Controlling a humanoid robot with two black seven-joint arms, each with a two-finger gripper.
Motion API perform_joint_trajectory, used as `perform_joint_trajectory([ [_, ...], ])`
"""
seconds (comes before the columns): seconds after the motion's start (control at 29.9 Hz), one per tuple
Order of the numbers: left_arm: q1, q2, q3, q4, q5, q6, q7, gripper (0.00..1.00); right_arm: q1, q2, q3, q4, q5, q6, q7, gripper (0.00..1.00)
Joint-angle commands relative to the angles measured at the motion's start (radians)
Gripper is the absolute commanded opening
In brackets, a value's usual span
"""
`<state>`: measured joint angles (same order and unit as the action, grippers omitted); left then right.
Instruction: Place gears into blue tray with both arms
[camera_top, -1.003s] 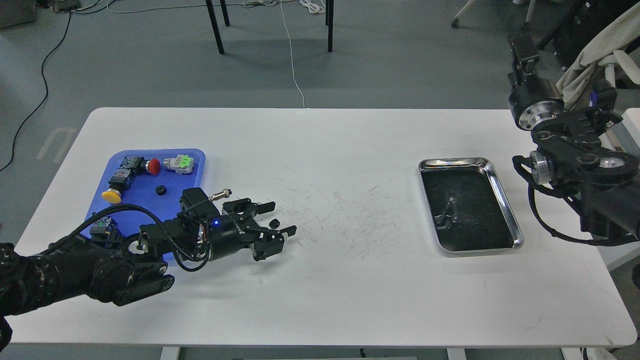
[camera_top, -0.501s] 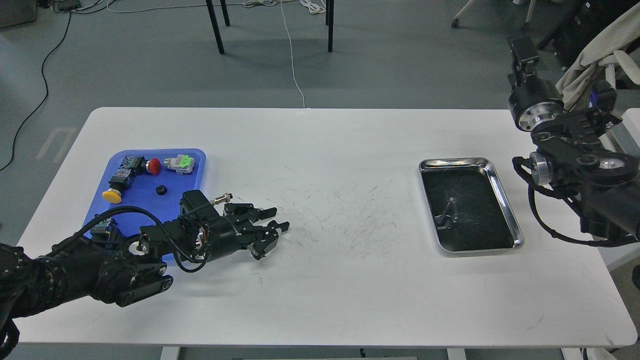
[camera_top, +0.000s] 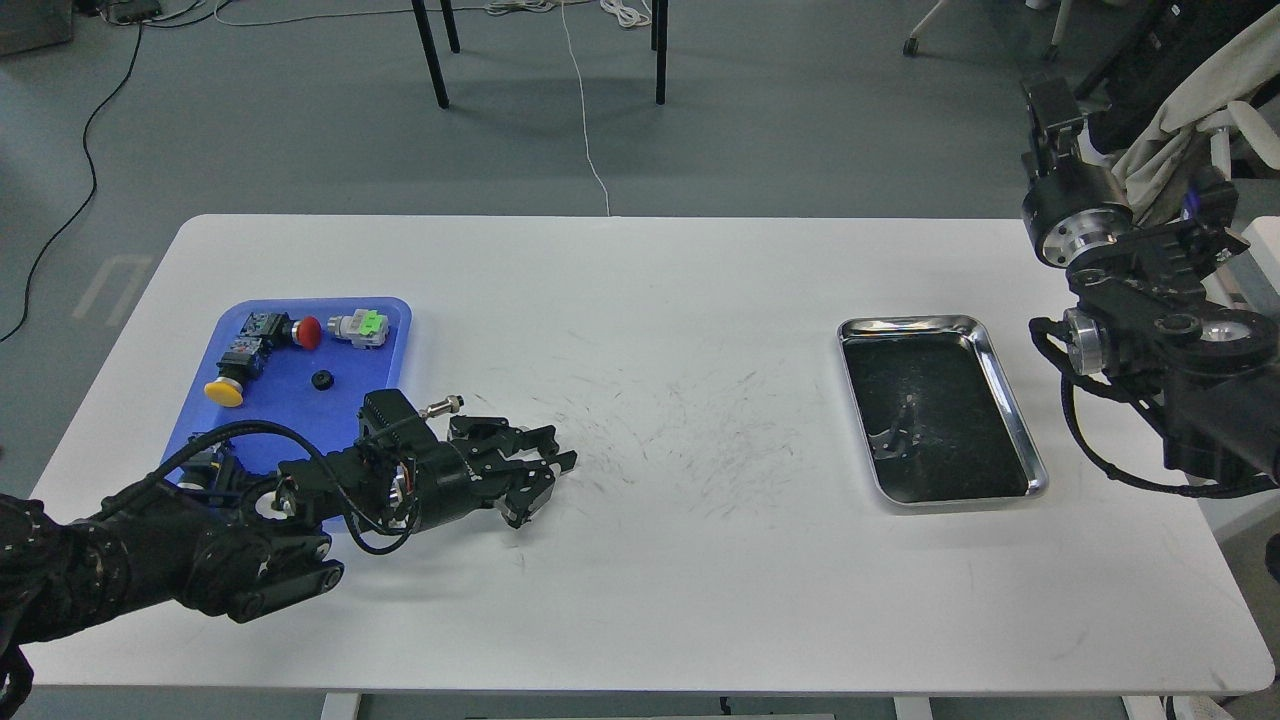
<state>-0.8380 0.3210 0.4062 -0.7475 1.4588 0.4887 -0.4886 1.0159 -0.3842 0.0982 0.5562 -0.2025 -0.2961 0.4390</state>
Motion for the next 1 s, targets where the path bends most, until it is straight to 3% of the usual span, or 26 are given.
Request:
perform_joint_trajectory([
  [0.0, 0.0, 0.001, -0.001, -0.003, -0.002, 0.0, 0.0, 0.36, 0.0, 0.001, 0.0, -0.002, 0.0, 0.0, 0.0, 0.95],
  [0.6, 0.0, -0.01, -0.01, 0.013, -0.002, 0.0, 0.0, 0.1, -0.007, 0.001, 0.0, -0.001, -0.001, 0.0, 0.0, 0.95],
  [0.8, -0.001, 0.015, -0.017, 0.01, -0.017, 0.0, 0.0, 0.07, -0.01, 0.001, 0.0, -0.002, 0.0, 0.0, 0.0, 0.95],
  [0.97, -0.012, 0.113, -0.018, -0.001, -0.031, 0.0, 0.0, 0.07, -0.008, 0.004, 0.0, -0.004, -0.001, 0.0, 0.001, 0.95],
])
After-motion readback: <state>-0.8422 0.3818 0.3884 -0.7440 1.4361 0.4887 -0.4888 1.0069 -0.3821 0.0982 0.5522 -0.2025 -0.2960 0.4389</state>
